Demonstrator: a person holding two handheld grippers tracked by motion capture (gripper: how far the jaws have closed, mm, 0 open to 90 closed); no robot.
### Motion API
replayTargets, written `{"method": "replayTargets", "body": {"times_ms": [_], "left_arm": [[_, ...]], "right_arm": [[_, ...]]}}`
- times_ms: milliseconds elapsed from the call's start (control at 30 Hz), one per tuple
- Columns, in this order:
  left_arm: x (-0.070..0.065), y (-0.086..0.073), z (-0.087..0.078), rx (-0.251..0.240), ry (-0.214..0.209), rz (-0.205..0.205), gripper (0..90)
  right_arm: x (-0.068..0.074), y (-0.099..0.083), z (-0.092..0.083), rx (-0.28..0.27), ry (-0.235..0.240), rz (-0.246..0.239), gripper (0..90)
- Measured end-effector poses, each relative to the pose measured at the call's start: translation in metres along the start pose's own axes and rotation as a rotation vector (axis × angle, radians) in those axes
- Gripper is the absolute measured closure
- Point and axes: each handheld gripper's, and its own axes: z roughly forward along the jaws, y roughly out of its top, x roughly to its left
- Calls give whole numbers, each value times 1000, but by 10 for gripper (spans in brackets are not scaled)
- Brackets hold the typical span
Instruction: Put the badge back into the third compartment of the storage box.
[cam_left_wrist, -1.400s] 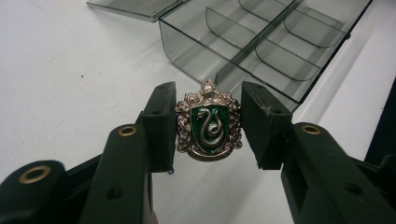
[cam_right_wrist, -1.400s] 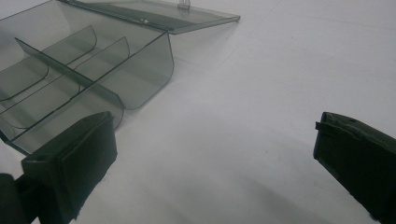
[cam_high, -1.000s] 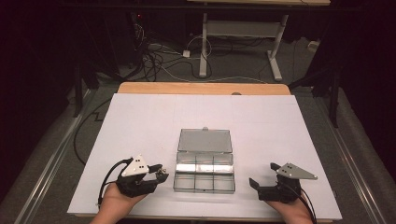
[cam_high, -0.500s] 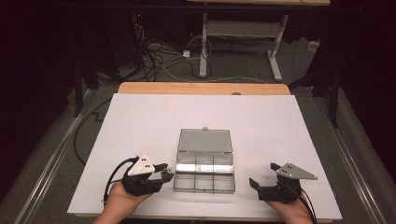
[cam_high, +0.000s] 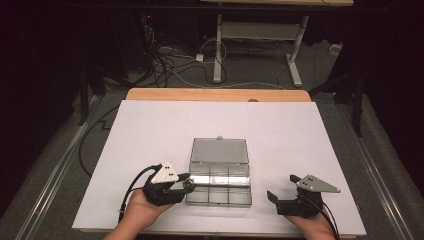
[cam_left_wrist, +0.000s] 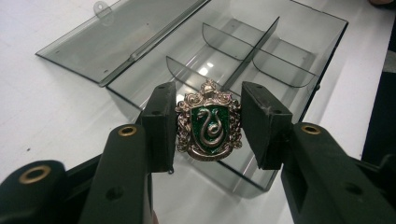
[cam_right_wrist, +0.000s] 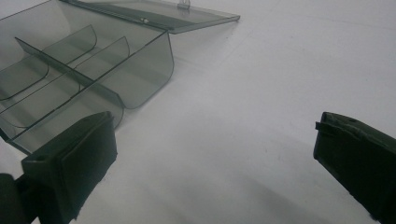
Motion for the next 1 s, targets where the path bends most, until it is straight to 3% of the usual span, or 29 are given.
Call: {"method": "replayTargets", "body": {"times_ms": [333,1000], "left_arm": [[2,8,13,-8,-35,-5,557],[1,30,41,16,-47,12,557]], "right_arm": [[-1,0,0,-2,2,-4,6],[-1,0,0,-2,4,2,6]]}}
